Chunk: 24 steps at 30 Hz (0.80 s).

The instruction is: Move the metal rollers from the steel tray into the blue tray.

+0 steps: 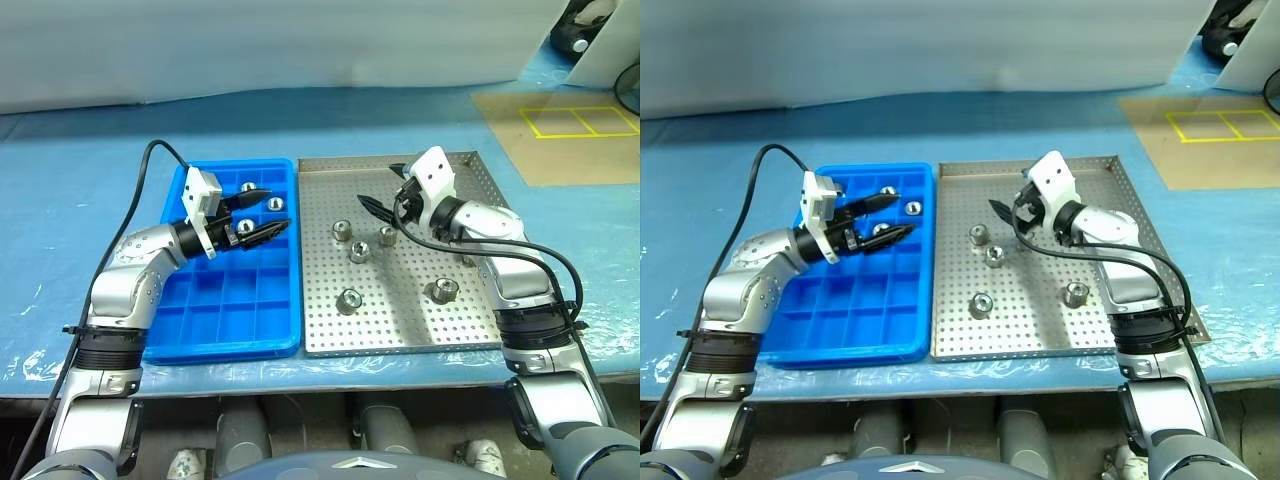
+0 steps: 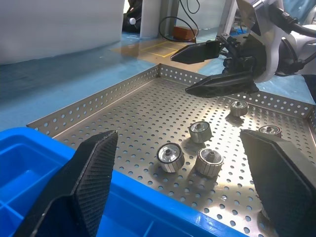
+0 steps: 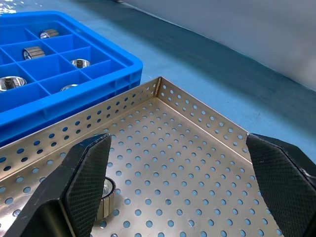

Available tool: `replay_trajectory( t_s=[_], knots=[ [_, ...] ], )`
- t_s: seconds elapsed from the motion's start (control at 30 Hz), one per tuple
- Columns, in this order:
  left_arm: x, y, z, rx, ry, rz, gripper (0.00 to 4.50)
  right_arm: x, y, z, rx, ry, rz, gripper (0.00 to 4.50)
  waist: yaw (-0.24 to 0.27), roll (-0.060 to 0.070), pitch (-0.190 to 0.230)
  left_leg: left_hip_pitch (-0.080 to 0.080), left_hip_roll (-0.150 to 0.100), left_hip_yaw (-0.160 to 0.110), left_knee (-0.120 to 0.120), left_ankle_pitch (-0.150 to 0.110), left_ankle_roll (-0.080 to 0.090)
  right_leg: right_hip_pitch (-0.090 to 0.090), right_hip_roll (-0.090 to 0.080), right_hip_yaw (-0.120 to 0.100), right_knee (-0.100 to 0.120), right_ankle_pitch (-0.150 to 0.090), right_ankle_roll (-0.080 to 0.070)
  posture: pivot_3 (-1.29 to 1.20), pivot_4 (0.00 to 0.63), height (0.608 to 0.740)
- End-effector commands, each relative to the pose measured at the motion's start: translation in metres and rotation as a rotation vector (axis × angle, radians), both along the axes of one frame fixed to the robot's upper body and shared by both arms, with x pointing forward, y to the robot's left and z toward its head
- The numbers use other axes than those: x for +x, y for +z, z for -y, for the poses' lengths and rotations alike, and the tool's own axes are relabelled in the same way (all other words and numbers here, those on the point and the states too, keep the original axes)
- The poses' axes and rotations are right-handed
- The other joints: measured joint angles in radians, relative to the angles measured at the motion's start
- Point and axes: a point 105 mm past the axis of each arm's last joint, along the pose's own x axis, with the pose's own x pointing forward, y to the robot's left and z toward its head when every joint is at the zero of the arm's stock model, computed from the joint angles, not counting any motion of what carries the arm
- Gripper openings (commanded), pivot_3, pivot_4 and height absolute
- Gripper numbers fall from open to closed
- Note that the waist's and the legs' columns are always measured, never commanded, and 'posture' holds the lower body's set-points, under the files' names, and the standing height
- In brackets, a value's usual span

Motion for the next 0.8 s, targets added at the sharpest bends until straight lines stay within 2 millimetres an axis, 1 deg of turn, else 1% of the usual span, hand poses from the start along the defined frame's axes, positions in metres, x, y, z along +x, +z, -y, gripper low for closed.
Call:
replay_trajectory(
  t_s=[0.03,0.17,0.23,0.3,0.4,0.53,0.67,0.8],
  knots=[
    [0.002,0.014,-0.004,0.006,0.001,0.054,4.20,-0.005,0.011,-0.001,0.019,0.015,0.040,4.49,0.000,0.000,0.000,0.000,0.000,0.000,0.000,0.000,0.000,0.000,0.000,0.000,0.000,0.000,0.000,-0.22,0.150,0.740],
    [0.003,0.013,-0.005,0.021,-0.005,0.052,4.20,-0.013,0.003,0.000,0.017,0.049,-0.007,4.49,0.000,0.000,0.000,0.000,0.000,0.000,0.000,0.000,0.000,0.000,0.000,0.000,0.000,0.000,0.000,-0.23,0.150,0.740],
    [0.001,0.011,-0.005,0.032,-0.021,0.045,4.20,-0.028,-0.001,-0.002,0.036,0.132,-0.071,4.49,0.000,0.000,0.000,0.000,0.000,0.000,0.000,0.000,0.000,0.000,0.000,0.000,0.000,0.000,0.000,-0.23,0.150,0.740],
    [0.001,0.009,-0.006,0.046,-0.023,0.041,4.20,-0.037,-0.004,0.000,0.039,0.165,-0.109,4.49,0.001,0.000,0.000,0.000,0.000,0.000,0.000,0.000,0.000,0.000,0.000,0.000,-0.001,0.000,0.000,-0.24,0.150,0.740],
    [0.001,0.008,-0.008,0.054,-0.024,0.036,4.20,-0.041,-0.005,0.001,0.031,0.172,-0.121,4.49,-0.001,0.000,0.000,0.000,0.000,0.000,0.000,0.000,0.001,0.000,0.000,0.000,0.000,0.000,0.000,-0.24,0.150,0.740],
    [0.003,0.006,-0.005,0.072,-0.052,0.037,4.20,-0.039,-0.001,0.002,0.024,0.156,-0.107,4.49,-0.001,0.000,0.000,0.004,0.000,0.000,0.000,-0.001,0.001,0.002,0.000,0.000,0.001,0.000,0.000,-0.25,0.150,0.740],
    [0.006,0.008,0.016,0.106,-0.167,0.056,4.20,-0.042,0.002,0.004,0.002,0.181,-0.109,4.49,0.004,0.000,0.000,0.003,0.000,0.000,0.001,0.000,0.001,0.002,0.000,0.000,0.002,0.000,0.000,-0.26,0.150,0.740],
    [0.027,-0.005,0.038,0.219,-0.232,0.088,4.20,-0.046,0.003,0.010,-0.018,0.186,-0.117,4.49,0.010,0.000,0.000,0.003,-0.001,0.000,0.001,0.000,0.001,0.004,0.000,0.001,0.001,0.000,0.000,-0.29,0.150,0.740]
  ],
)
